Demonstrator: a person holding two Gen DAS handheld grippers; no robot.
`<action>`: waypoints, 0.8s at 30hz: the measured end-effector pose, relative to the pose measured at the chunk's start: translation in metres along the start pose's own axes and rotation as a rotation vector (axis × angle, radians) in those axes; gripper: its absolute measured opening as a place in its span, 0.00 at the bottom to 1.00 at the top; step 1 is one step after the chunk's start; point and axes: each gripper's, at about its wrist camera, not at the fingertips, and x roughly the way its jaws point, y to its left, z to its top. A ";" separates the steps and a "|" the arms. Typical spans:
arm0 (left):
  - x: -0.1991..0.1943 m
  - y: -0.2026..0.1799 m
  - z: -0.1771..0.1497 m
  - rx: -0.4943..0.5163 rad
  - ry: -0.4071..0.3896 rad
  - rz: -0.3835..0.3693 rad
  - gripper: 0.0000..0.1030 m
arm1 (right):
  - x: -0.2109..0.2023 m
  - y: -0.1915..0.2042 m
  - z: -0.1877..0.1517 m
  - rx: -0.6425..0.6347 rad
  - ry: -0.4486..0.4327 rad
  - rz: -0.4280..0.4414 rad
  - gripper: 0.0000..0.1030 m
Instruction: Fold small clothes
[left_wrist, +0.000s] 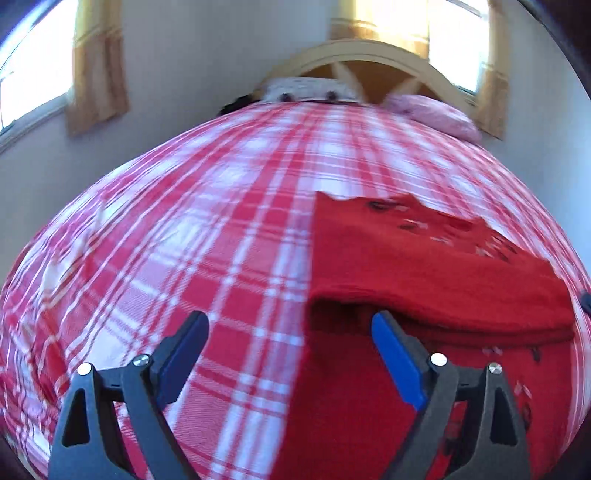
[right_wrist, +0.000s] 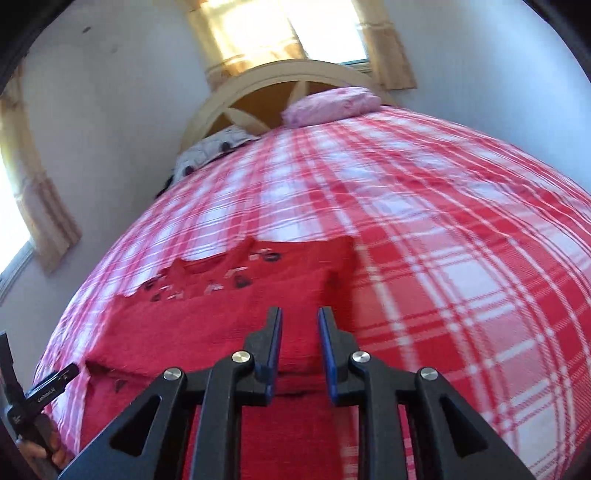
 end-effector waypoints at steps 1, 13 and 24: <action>0.003 -0.005 0.002 0.024 0.007 0.007 0.90 | 0.003 0.008 0.000 -0.014 0.003 0.016 0.20; 0.056 0.011 0.012 -0.127 0.123 0.166 0.96 | 0.021 0.033 -0.014 -0.060 0.035 0.044 0.20; 0.012 0.038 -0.011 -0.131 0.082 0.092 0.97 | 0.030 0.014 -0.022 -0.090 0.070 -0.004 0.20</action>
